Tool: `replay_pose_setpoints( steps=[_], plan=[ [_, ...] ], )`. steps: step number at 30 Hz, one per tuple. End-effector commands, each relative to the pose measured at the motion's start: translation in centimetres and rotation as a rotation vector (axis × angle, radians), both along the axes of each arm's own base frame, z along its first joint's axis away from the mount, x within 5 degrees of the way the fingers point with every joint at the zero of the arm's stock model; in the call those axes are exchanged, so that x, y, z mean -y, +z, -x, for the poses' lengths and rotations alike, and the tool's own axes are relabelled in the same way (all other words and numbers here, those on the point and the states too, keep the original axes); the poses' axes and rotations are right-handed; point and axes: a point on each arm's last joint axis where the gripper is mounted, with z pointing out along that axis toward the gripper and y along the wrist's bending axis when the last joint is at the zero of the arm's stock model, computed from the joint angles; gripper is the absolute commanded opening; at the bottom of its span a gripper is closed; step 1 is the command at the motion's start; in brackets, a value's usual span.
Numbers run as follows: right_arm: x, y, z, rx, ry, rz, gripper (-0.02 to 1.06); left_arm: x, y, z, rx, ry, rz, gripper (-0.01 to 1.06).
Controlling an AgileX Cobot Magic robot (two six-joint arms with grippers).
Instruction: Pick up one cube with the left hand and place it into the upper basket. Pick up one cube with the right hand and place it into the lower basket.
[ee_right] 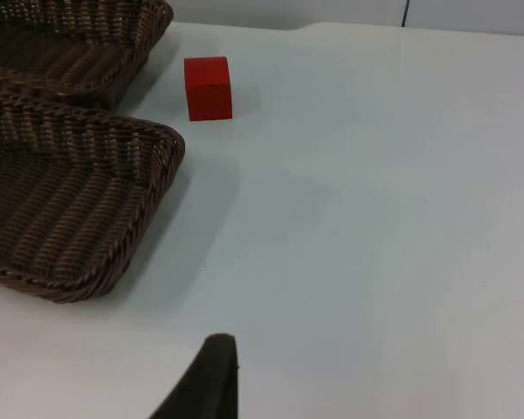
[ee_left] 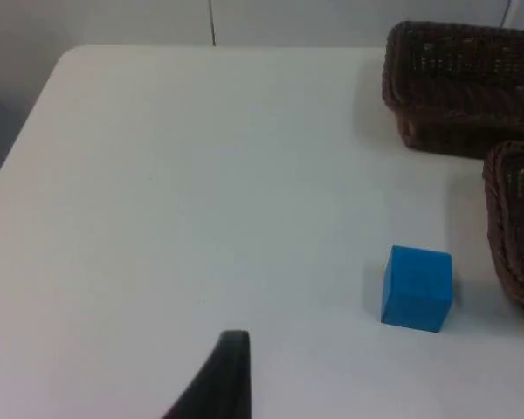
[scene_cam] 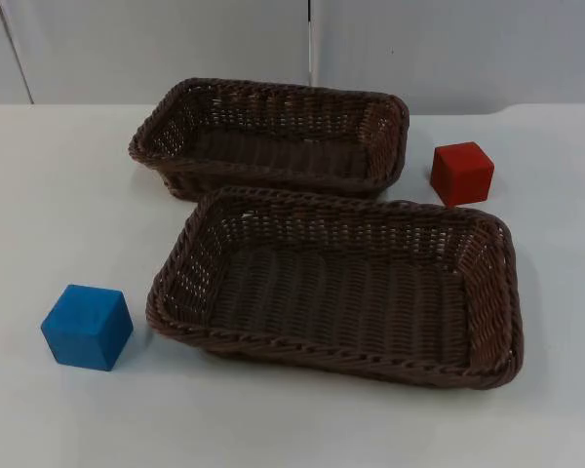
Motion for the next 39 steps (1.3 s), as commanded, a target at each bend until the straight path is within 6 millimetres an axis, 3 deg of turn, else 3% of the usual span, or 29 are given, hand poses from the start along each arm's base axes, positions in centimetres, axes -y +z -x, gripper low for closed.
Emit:
replay_pose_setpoints(
  steps=[1, 21, 39],
  plan=[
    [0.0, 0.0, 0.1, 0.005, -0.006, 0.002, 1.05, 0.1, 0.5, -0.1, 0.025, -0.010, 0.021, 1.05],
    [0.0, 0.0, 0.1, 0.005, -0.006, 0.002, 1.05, 0.4, 1.3, -3.4, -0.036, -0.036, 0.093, 1.05],
    [0.0, 0.0, 0.1, 0.005, -0.006, 0.002, 1.05, 0.4, 1.2, -8.0, -0.133, -0.085, 0.058, 1.05]
  ],
)
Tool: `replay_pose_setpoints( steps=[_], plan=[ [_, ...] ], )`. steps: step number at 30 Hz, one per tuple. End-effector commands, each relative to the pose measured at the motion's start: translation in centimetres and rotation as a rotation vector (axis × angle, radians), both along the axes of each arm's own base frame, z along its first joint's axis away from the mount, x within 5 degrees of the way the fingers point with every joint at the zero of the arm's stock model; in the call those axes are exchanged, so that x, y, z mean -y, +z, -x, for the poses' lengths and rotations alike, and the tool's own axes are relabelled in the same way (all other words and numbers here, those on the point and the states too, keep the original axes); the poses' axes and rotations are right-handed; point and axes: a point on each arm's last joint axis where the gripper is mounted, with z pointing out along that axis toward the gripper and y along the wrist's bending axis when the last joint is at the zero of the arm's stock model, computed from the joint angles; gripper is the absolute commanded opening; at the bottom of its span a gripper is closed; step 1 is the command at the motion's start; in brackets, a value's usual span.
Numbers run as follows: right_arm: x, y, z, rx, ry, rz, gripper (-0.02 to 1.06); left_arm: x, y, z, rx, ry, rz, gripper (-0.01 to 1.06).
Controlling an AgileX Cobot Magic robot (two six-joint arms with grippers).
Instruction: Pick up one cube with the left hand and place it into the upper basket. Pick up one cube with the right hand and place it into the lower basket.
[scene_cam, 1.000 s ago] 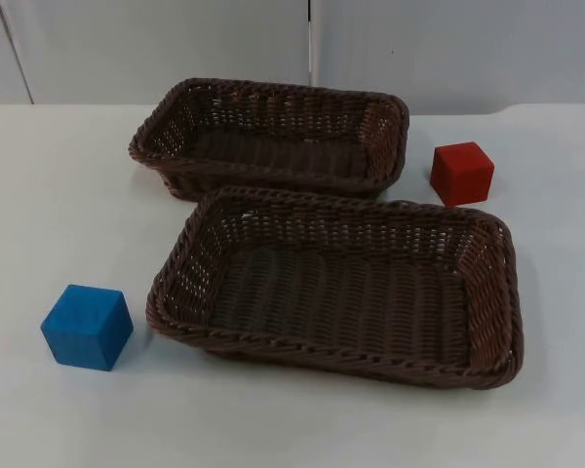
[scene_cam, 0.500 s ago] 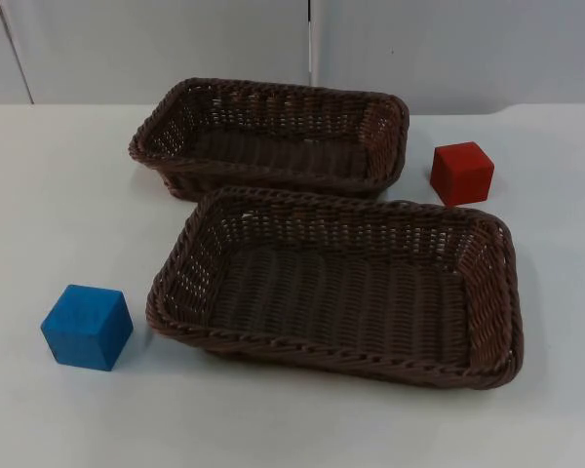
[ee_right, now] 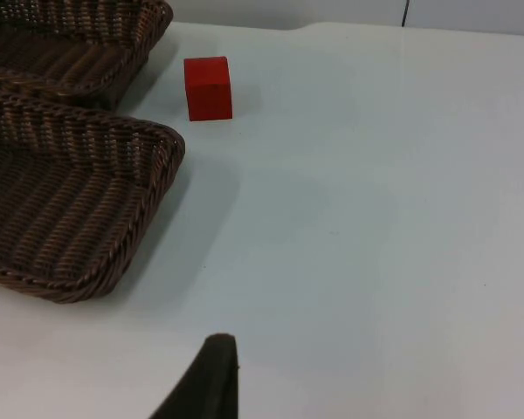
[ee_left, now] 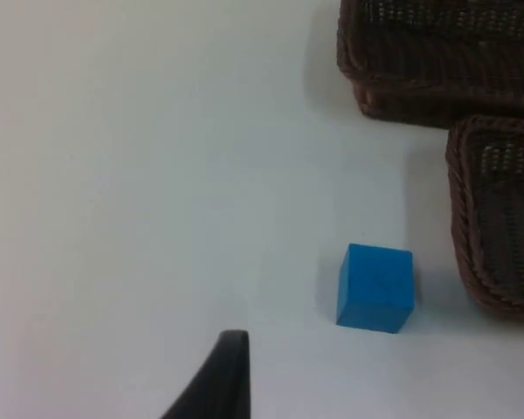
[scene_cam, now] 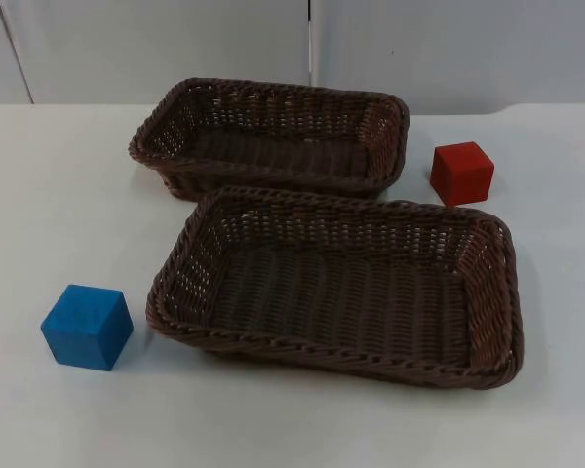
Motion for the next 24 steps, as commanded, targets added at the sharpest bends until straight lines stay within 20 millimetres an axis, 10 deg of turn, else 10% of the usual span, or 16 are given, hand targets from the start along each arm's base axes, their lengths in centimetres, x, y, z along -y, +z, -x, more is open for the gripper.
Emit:
replay_pose_setpoints(
  steps=[1, 24],
  plan=[
    [0.0, 0.0, 0.1, 0.006, -0.005, 0.005, 1.05, 0.1, 0.2, -0.8, 0.004, -0.021, 0.002, 1.05],
    [0.0, 0.0, 0.1, 0.006, -0.005, 0.005, 1.05, 1.9, -0.3, -9.0, -0.206, -0.235, 0.063, 1.05]
  ],
)
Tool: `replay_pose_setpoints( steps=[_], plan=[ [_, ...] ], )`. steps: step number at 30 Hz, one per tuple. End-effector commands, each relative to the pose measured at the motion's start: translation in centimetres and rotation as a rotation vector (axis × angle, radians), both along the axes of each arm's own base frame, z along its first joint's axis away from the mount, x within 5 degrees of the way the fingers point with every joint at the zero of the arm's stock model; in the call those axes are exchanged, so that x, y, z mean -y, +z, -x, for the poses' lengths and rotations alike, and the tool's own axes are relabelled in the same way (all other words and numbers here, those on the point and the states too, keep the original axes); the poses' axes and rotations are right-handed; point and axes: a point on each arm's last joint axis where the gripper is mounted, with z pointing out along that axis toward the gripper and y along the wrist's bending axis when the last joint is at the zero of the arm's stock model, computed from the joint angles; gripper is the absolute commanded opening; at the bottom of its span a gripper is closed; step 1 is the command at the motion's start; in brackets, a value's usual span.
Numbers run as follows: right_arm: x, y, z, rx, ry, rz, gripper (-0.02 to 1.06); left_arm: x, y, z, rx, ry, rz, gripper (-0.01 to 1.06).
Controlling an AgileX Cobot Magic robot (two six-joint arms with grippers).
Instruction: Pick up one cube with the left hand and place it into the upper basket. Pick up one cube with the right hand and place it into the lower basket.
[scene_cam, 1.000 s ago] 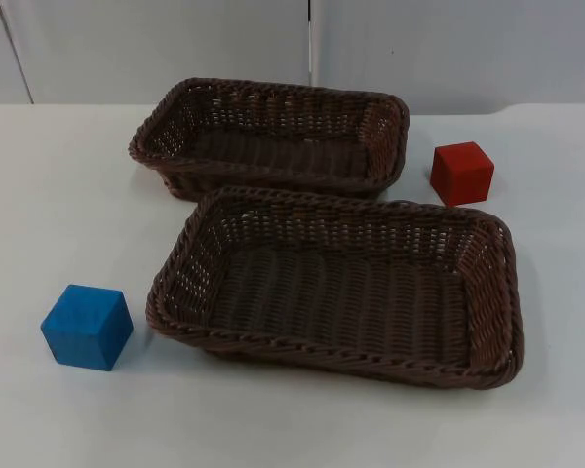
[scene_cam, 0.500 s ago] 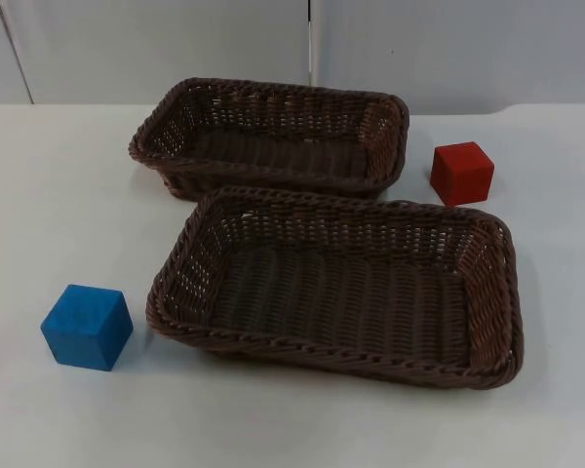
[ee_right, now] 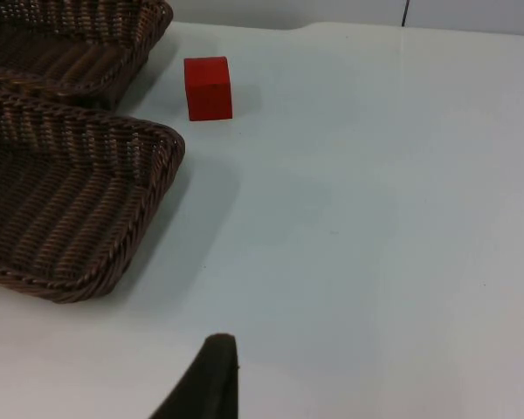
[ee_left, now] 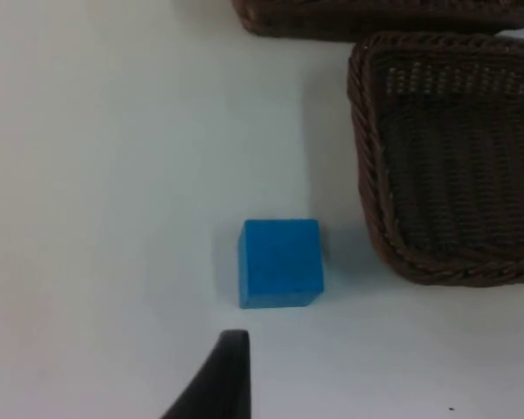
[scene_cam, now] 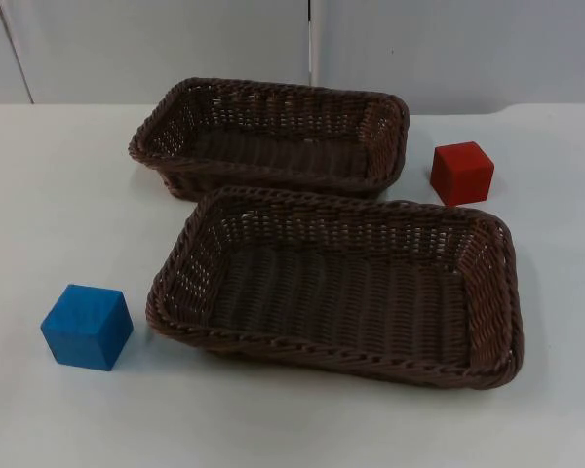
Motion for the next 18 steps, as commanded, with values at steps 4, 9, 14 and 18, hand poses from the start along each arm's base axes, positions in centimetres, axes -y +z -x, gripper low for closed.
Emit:
replay_pose_setpoints(
  steps=[4, 9, 14, 18],
  plan=[
    [0.0, 0.0, 0.1, 0.006, -0.005, 0.005, 1.05, 0.7, -0.6, -1.5, -0.030, -0.040, -0.009, 1.05],
    [0.0, 0.0, 0.1, 0.006, -0.005, 0.005, 1.05, 1.9, -2.1, -2.7, -0.102, -0.096, -0.018, 1.05],
    [0.0, 0.0, 0.1, 0.006, -0.005, 0.005, 1.05, 3.1, -3.5, -3.9, -0.132, -0.135, -0.038, 1.05],
    [0.0, 0.0, 0.1, 0.006, -0.005, 0.005, 1.05, 3.5, -4.8, -4.8, -0.173, -0.137, -0.058, 1.05]
  ],
)
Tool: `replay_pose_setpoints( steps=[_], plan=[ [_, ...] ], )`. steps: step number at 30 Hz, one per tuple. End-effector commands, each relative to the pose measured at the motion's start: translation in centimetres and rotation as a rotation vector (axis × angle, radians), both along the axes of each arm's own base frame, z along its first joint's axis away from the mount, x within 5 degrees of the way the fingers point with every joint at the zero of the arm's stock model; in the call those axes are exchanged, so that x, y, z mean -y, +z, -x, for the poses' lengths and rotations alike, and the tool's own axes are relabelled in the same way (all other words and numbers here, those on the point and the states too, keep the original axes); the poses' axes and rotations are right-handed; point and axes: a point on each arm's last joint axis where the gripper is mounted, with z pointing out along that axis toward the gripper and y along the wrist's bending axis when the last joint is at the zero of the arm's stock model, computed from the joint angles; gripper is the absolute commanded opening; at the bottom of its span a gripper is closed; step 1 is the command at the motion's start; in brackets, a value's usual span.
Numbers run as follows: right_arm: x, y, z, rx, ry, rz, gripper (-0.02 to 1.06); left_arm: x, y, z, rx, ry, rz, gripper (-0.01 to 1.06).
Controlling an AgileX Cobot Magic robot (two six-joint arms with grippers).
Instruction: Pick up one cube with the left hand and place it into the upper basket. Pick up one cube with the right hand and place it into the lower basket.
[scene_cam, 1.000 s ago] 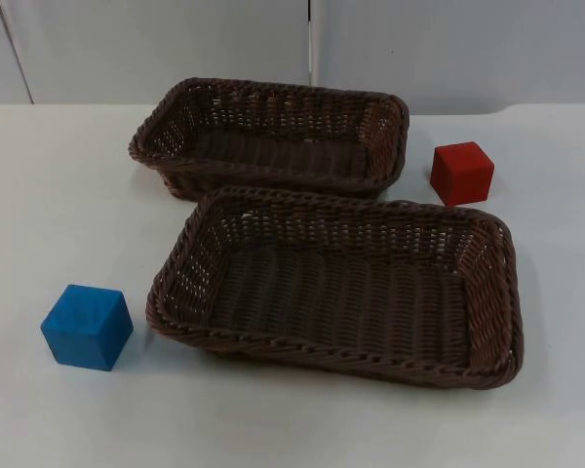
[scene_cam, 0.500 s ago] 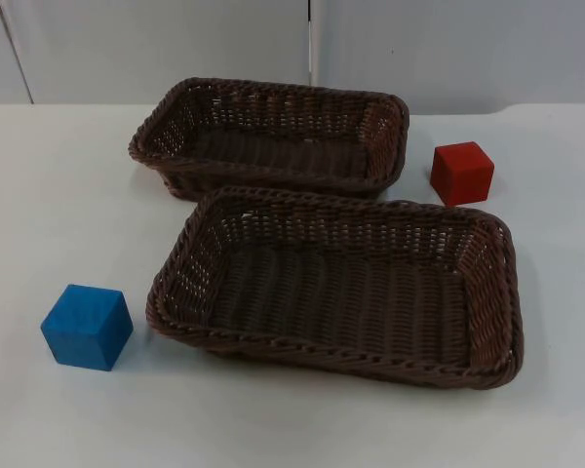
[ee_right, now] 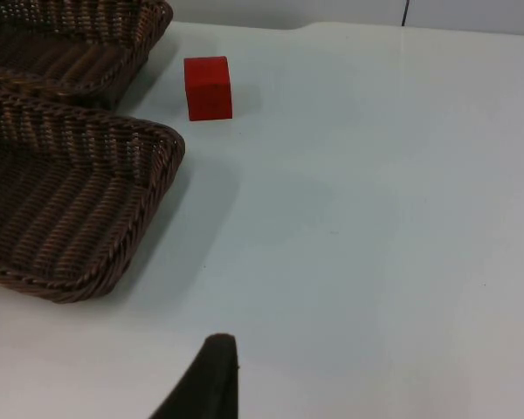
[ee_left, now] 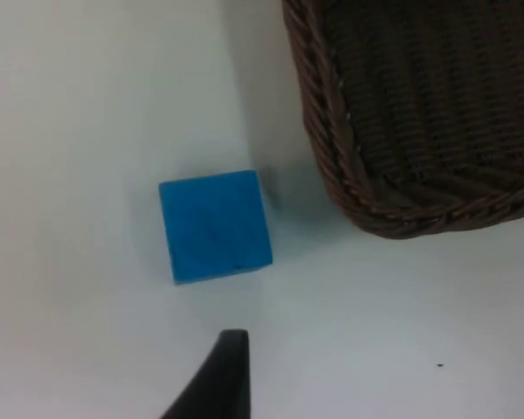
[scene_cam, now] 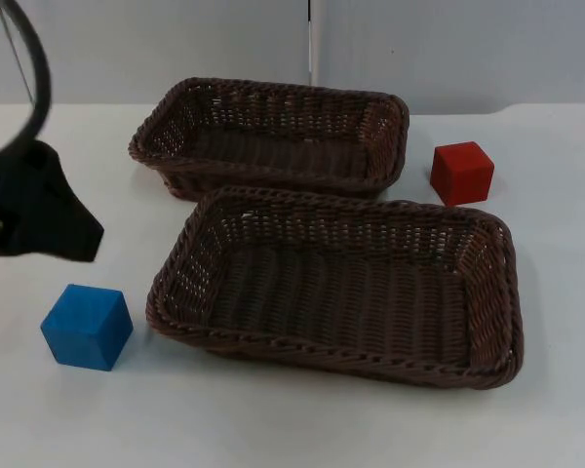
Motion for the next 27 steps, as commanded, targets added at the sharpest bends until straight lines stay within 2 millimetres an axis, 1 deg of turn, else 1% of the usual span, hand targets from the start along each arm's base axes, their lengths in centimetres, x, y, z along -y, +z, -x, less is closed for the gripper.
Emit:
replay_pose_setpoints(
  steps=[1, 5, 6, 17, 18, 22, 23, 27],
  plan=[
    [0.0, 0.0, 0.1, 0.006, -0.005, 0.005, 1.05, 0.2, -0.5, -0.7, -0.005, 0.009, -0.011, 1.05],
    [0.0, 0.0, 0.1, 0.006, -0.005, 0.005, 1.05, 0.3, -2.1, -1.7, -0.052, 0.019, -0.026, 1.05],
    [0.0, 0.0, 0.1, 0.006, -0.005, 0.005, 1.05, 0.3, -2.1, -1.7, -0.052, 0.019, -0.026, 1.05],
    [0.0, 0.0, 0.1, 0.006, -0.005, 0.005, 1.05, 0.5, -5.5, -3.7, -0.120, 0.062, -0.046, 1.05],
    [0.0, 0.0, 0.1, 0.006, -0.005, 0.005, 1.05, 0.5, -5.5, -3.7, -0.120, 0.062, -0.046, 1.05],
    [0.0, 0.0, 0.1, 0.006, -0.005, 0.005, 1.05, 0.4, -7.4, -4.8, -0.134, 0.084, -0.069, 1.05],
    [0.0, 0.0, 0.1, 0.006, -0.005, 0.005, 1.05, 0.4, -7.4, -4.8, -0.134, 0.084, -0.069, 1.05],
    [0.0, 0.0, 0.1, 0.006, -0.005, 0.005, 1.05, 0.4, -9.6, -5.7, -0.157, 0.104, -0.094, 1.05]
  ],
)
